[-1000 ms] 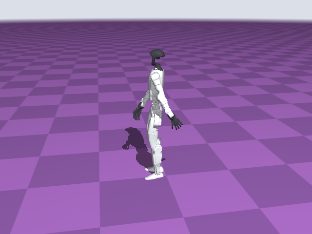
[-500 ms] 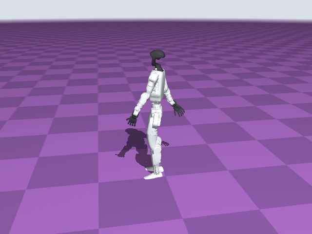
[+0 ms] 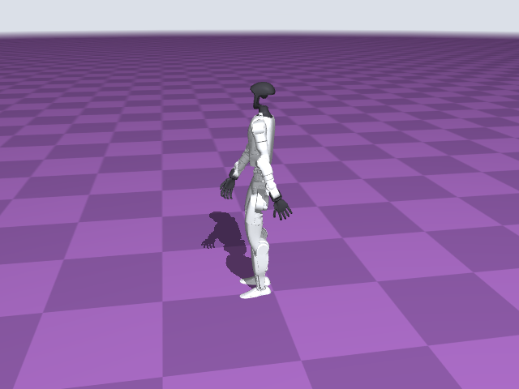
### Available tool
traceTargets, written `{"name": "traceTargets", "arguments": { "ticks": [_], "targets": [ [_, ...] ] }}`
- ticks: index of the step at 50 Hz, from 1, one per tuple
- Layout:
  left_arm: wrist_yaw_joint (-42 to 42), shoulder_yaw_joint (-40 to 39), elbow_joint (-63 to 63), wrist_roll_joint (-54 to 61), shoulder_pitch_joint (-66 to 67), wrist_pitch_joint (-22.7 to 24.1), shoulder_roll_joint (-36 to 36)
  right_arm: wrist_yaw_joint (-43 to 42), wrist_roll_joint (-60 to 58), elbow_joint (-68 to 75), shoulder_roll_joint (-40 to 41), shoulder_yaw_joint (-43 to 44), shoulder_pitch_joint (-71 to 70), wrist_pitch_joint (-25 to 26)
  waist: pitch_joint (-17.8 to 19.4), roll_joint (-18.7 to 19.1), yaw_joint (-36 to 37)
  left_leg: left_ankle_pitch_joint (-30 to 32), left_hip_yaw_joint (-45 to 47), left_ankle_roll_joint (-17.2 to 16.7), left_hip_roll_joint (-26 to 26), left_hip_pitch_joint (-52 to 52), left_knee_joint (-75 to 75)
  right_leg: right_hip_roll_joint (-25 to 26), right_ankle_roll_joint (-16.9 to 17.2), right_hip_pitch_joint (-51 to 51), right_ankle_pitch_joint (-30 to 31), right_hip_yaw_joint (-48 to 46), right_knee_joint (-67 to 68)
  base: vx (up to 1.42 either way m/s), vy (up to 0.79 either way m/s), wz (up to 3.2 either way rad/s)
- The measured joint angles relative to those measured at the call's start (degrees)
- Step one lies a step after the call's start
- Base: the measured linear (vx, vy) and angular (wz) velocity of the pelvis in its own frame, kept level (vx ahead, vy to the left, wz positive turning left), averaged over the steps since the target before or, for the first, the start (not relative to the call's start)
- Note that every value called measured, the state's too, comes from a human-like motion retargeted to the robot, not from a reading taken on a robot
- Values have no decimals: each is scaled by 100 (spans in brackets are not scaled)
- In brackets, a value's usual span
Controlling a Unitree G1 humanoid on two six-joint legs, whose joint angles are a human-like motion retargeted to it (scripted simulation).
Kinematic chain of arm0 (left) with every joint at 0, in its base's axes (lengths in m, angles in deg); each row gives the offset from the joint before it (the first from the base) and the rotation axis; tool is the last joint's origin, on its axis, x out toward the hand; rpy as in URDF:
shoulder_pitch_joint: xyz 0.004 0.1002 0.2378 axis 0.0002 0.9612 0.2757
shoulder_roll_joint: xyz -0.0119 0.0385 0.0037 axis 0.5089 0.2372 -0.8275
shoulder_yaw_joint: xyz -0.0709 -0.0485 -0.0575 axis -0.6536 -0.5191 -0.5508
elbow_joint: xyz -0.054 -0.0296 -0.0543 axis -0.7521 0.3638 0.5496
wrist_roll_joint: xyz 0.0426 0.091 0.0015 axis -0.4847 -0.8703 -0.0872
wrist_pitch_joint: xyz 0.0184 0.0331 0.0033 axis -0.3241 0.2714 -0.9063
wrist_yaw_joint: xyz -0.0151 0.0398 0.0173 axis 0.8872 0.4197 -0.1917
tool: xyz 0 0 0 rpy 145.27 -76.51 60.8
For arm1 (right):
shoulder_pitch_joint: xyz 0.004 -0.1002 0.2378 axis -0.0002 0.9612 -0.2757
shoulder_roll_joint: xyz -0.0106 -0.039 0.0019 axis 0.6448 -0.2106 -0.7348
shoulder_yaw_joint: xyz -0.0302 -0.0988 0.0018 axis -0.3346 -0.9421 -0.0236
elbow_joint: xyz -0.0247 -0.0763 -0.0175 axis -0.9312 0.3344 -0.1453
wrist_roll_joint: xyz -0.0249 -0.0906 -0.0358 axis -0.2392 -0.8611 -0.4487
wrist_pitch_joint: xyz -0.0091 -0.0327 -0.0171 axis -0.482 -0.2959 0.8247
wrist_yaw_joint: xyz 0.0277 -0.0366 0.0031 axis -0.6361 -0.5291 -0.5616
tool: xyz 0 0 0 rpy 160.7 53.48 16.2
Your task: In place motions
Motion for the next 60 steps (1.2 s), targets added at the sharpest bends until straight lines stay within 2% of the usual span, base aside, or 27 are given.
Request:
{"name": "traceTargets", "arguments": {
  "ticks": [6,12,18,25,32,38,43,47,48,50,52,53,57,60],
  "targets": [
    [-343,-447,0,81,1115,-240,139,168,167,-629,100,-187,-121,-191,49,-22,-70,-26,73,-30,48,35,-18,38,10,-39,20,99,8,0,0,0],
    [-218,-449,0,78,1112,-281,76,-2,-283,-433,-88,-320,393,-277,20,-58,-145,-39,140,-31,65,44,-45,59,16,-73,44,159,-3,0,0,0],
    [70,-402,0,680,-56,-75,-141,-210,-831,842,-406,211,1264,49,-47,-138,-210,-39,167,-9,53,23,-57,51,21,-75,58,141,-27,0,0,0],
    [-143,420,-445,999,-1940,63,-203,-518,-807,2235,-1066,1325,2422,680,-55,-198,-296,-17,89,43,52,-34,-27,41,45,-1,37,7,-59,0,0,0],
    [-271,1015,-1596,931,-3212,251,-376,-930,-73,2497,-1562,2099,3458,832,-31,-230,-321,2,66,72,30,-41,-32,39,30,36,27,2,-65,0,0,0],
    [-223,1312,-2099,869,-3524,453,-463,-1107,258,2497,-1551,2151,3568,970,-35,-171,-267,-8,107,75,39,-18,-31,57,9,47,37,48,-69,0,0,0],
    [-230,1440,-1986,597,-3181,505,-459,-965,279,2497,-1222,1735,2981,787,-80,-98,-198,-12,80,79,24,-36,-25,45,6,29,29,25,-59,0,0,0],
    [-188,1293,-1433,315,-2621,492,-425,-706,288,2266,-834,1233,2282,544,-109,-44,-229,4,-44,80,-16,-63,-21,8,9,8,17,-115,-48,-1,2,38],
    [-130,1182,-1214,237,-2470,489,-410,-596,308,2114,-737,1099,2104,500,-99,-29,-476,37,-298,96,-73,-101,-6,-28,-13,6,24,-387,-63,-2,3,276],
    [14,919,-739,118,-2138,440,-390,-367,296,1767,-562,869,1738,462,-102,1,-1677,190,-1485,172,-409,-322,115,5,-171,260,-24,-1634,-417,-2,3,305],
    [124,451,-241,46,-1722,351,-309,-140,176,1463,-413,482,1335,339,-113,-20,-347,13,-174,67,-77,-90,2,11,-44,66,-24,-261,-104,-2,3,-337],
    [137,326,-60,75,-1484,283,-269,-63,147,1299,-343,375,1143,273,-124,22,-5,-23,129,24,42,-53,-13,0,83,148,-66,60,-123,-2,2,-262],
    [-6,131,0,162,-359,-109,-68,1,238,615,-132,125,475,69,-67,4,-158,-12,-91,22,-47,-49,13,-16,8,114,-43,-134,-109,-1,2,30],
    [-152,-12,0,-38,364,-122,144,24,361,172,-25,31,110,-67,-53,14,-109,-15,-65,-3,-23,-40,9,-24,38,105,-54,-83,-93,0,0,0]
  ]
}}
